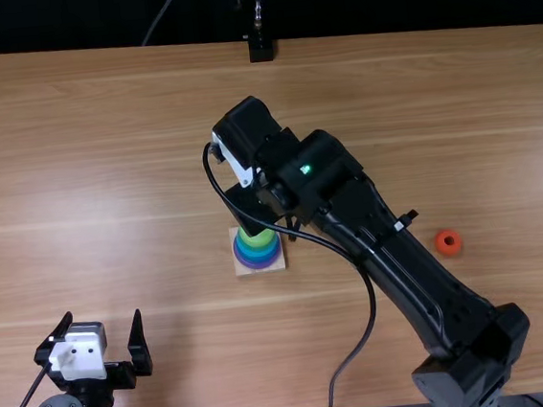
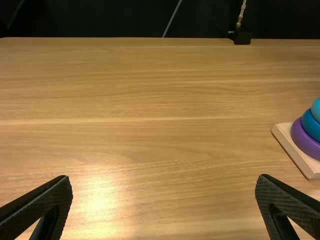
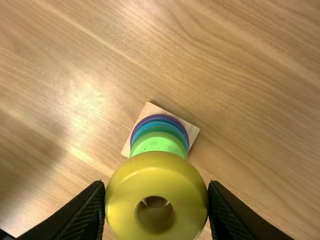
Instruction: Build the Hanoi tower: stack the rings onto the peg from bottom to top in this color order: purple, dark blue, light blue, dark green, light green, yellow, orange.
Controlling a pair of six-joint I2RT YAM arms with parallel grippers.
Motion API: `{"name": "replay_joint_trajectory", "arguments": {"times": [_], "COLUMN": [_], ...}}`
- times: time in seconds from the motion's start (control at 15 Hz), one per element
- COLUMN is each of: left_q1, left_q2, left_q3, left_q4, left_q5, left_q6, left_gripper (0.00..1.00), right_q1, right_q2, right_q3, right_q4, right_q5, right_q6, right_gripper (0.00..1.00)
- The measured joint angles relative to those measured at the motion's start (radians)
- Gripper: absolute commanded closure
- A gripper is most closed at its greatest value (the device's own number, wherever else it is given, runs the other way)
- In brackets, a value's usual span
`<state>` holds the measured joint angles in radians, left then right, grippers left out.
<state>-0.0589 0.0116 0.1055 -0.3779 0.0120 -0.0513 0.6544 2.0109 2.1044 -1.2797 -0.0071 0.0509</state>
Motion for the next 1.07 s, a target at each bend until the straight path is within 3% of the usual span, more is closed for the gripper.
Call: {"name": "replay_joint_trajectory", "arguments": {"times": [0.27,0.33,0.4,0.47,1.07], "left_q1": [0.0,0.0,0.0,0.0,0.0], "left_q2": [0.0,0.0,0.0,0.0,0.0], "left_q3": [0.0,0.0,0.0,0.0,0.0], "left_q4": [0.0,0.0,0.0,0.0,0.0], "left_q5": [-0.001,0.0,0.0,0.0,0.0], "left_q6": [0.0,0.0,0.0,0.0,0.0], "left_gripper": [0.0,0.0,0.0,0.0,0.0], "right_q1": [0.0,0.0,0.0,0.0,0.0], "right_q2": [0.0,0.0,0.0,0.0,0.0], "right_q3": [-0.043,-0.048,-0.05,-0.05,-0.056], "right_q4": [0.0,-0.003,-0.005,-0.008,-0.014], "right_q5": [0.0,0.0,0.0,0.0,0.0], "right_q6": [-0.001,-0.002,-0.002,0.0,0.0], "right_gripper": [1.0,0.88,0.39,0.0,0.0]}}
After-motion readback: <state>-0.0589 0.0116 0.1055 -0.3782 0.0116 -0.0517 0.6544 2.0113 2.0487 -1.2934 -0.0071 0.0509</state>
